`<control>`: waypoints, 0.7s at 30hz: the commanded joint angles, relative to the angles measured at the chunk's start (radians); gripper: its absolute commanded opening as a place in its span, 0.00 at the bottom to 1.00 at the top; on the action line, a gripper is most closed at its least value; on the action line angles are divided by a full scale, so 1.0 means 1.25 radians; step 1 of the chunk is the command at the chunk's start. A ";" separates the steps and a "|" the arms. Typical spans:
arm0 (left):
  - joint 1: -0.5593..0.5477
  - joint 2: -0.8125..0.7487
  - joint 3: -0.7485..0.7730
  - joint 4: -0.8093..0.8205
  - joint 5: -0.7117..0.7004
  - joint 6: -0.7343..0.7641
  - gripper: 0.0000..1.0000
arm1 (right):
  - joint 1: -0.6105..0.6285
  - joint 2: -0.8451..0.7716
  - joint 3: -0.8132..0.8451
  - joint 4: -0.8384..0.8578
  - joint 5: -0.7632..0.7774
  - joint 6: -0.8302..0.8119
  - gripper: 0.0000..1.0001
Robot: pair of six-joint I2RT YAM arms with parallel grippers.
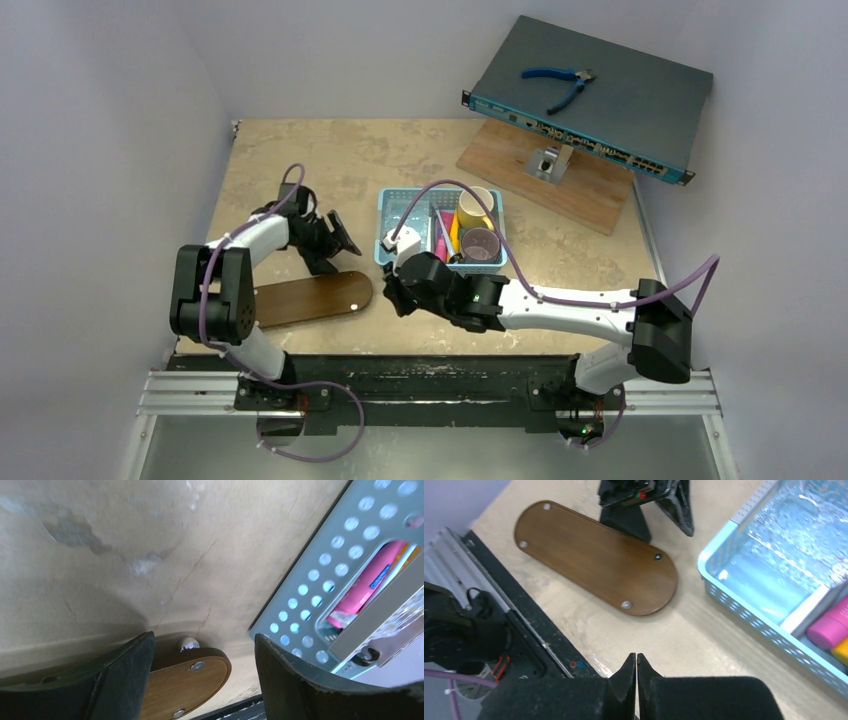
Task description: Prepare toiletry sets of a toothbrush and toothpaste on the tray
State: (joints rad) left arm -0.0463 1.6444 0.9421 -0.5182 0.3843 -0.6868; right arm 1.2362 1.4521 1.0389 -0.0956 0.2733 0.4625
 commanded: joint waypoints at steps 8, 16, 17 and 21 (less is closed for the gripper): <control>-0.046 -0.118 -0.132 0.060 0.033 -0.009 0.70 | 0.002 -0.025 -0.032 -0.092 0.043 0.082 0.00; -0.046 -0.268 -0.109 -0.019 -0.007 0.002 0.73 | 0.002 0.025 -0.065 -0.033 0.006 0.177 0.29; -0.046 -0.290 -0.104 -0.035 -0.019 0.006 0.74 | 0.001 0.032 -0.070 -0.021 0.000 0.189 0.33; -0.046 -0.362 -0.079 -0.089 -0.039 0.027 0.77 | 0.001 0.061 -0.086 0.026 -0.024 0.236 0.45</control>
State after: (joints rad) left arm -0.1009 1.2682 0.7845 -0.5587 0.3687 -0.6876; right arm 1.2362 1.5024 0.9470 -0.1486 0.2707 0.6685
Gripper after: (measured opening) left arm 0.760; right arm 0.417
